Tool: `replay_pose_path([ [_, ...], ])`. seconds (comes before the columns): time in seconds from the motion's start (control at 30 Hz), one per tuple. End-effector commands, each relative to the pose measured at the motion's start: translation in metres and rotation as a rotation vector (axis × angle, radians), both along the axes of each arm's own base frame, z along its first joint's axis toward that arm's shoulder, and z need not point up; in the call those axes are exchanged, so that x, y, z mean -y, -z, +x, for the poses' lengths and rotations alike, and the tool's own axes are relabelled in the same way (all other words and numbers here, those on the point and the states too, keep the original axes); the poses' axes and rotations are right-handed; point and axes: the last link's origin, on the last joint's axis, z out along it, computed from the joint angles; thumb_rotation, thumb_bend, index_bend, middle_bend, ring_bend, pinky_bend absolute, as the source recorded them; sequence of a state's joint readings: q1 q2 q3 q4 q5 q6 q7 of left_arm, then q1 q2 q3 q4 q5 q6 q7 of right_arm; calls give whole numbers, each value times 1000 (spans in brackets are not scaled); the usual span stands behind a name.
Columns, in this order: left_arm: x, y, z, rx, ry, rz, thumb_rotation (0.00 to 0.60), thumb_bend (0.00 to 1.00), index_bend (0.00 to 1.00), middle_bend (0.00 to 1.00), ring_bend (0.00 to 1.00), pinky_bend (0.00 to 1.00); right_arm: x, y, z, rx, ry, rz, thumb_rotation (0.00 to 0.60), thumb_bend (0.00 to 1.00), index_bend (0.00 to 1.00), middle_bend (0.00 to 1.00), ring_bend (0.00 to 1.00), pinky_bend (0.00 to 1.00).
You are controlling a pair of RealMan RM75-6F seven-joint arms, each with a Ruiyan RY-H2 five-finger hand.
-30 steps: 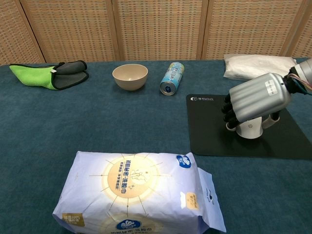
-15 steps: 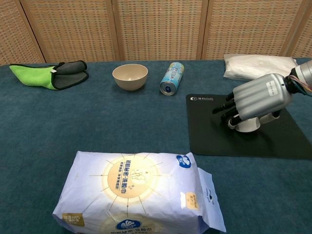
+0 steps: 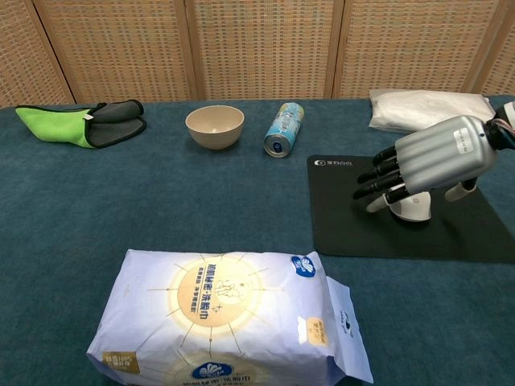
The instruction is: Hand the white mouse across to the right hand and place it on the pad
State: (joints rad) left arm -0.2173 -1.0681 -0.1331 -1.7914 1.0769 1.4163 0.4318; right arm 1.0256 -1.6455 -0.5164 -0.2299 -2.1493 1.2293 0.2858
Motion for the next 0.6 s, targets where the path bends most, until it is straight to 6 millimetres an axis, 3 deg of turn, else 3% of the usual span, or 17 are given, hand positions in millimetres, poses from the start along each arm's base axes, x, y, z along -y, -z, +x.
replay_pose_path([
  [0.03,2,-1,1,5,8,1,600,0,0,0,0,0,-2,-10,1,32,-15,-6,600,260,38,0,0,175],
  [0.23,7,-3,6,25,37,-8,600,0,0,0,0,0,-14,-57,5,254,-10,-70,600,260,38,0,0,174],
  [0.43,12,-3,8,36,57,-21,600,0,0,0,0,0,-30,-89,-1,436,71,-166,600,260,38,0,0,174],
  [0.5,16,-1,10,42,73,-33,600,0,0,0,0,0,-44,-110,-11,535,141,-260,600,249,38,0,0,174],
  [0.6,21,-2,11,49,92,-33,600,0,0,0,0,0,-63,-120,-18,614,240,-353,600,170,12,0,0,159],
])
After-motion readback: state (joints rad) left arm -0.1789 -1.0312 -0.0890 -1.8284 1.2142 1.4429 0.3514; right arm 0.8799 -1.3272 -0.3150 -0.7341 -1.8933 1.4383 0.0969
